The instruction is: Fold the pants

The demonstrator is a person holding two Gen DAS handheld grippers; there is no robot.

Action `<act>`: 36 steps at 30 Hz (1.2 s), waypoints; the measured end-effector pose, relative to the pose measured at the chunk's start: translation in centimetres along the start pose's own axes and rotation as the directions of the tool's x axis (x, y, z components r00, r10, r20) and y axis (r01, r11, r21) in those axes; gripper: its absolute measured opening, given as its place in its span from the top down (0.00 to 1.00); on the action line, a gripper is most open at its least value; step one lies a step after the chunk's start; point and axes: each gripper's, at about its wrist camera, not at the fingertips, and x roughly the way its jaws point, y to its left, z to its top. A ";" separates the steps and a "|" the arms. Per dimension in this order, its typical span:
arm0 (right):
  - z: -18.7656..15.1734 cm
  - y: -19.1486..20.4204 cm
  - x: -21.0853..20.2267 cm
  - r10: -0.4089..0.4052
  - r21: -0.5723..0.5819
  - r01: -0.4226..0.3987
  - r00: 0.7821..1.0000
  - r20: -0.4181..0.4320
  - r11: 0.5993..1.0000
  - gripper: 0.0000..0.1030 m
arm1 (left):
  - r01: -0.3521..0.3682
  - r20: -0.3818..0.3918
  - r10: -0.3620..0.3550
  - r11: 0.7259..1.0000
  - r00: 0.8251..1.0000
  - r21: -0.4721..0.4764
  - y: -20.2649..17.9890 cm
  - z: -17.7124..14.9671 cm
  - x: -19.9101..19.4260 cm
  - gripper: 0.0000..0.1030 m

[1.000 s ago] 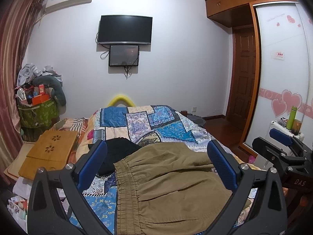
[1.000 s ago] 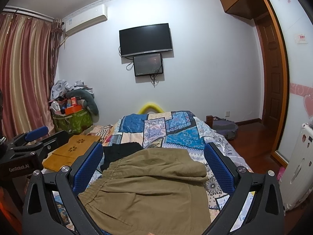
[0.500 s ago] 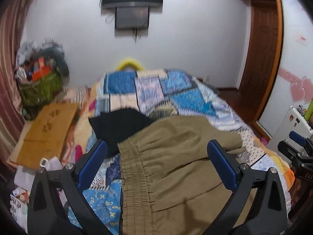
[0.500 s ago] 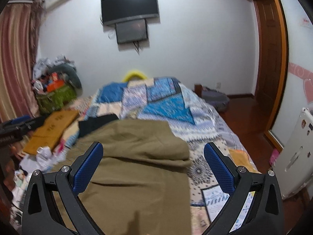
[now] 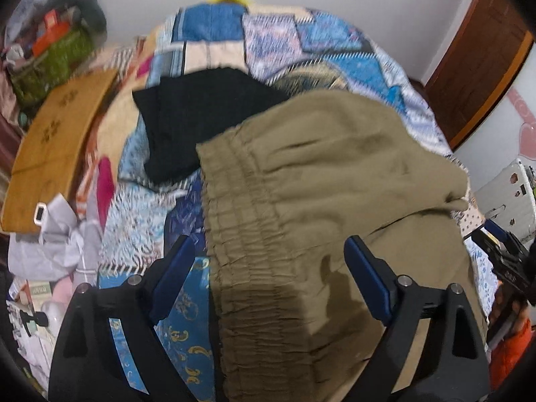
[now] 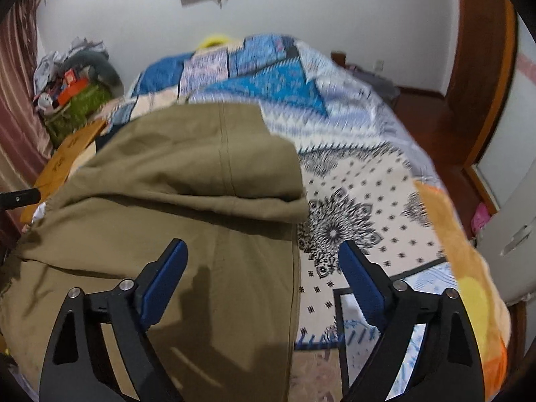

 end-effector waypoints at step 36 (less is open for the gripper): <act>1.4 -0.3 1.8 0.002 0.000 -0.002 0.994 -0.112 1.000 0.77 | -0.016 -0.089 0.022 0.998 0.996 0.067 1.2 -0.1 1.8 0.35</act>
